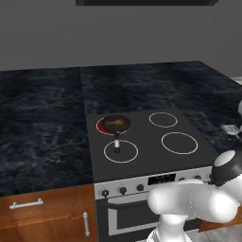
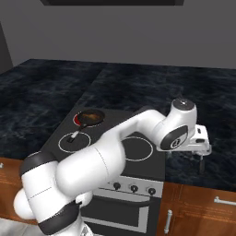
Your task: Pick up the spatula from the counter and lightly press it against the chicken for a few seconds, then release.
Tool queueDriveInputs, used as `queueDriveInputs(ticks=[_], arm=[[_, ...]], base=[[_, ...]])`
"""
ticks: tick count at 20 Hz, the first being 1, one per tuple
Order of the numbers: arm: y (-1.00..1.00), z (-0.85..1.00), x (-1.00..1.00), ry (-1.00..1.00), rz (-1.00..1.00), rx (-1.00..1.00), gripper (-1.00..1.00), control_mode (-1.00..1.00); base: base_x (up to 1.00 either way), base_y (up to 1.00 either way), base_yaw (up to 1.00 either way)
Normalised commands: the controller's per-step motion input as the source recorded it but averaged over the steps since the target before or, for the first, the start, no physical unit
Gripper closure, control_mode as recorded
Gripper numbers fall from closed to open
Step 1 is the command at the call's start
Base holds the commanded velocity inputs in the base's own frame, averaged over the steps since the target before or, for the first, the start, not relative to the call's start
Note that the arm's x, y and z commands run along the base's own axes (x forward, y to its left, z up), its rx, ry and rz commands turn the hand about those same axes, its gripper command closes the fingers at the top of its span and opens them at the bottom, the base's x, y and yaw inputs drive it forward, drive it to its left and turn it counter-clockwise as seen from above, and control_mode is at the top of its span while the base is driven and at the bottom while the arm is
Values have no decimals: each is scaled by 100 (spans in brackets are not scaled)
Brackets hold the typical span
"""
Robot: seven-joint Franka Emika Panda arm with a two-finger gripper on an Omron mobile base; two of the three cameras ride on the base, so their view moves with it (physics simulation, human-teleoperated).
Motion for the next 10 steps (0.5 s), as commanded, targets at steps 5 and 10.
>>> queueDriveInputs(ticks=[5,10], arm=[[-10,-24,8,5,5,0,-100,-100],[-12,-17,6,2,6,1,-100,-100]], base=[[0,0,0],[0,0,0]])
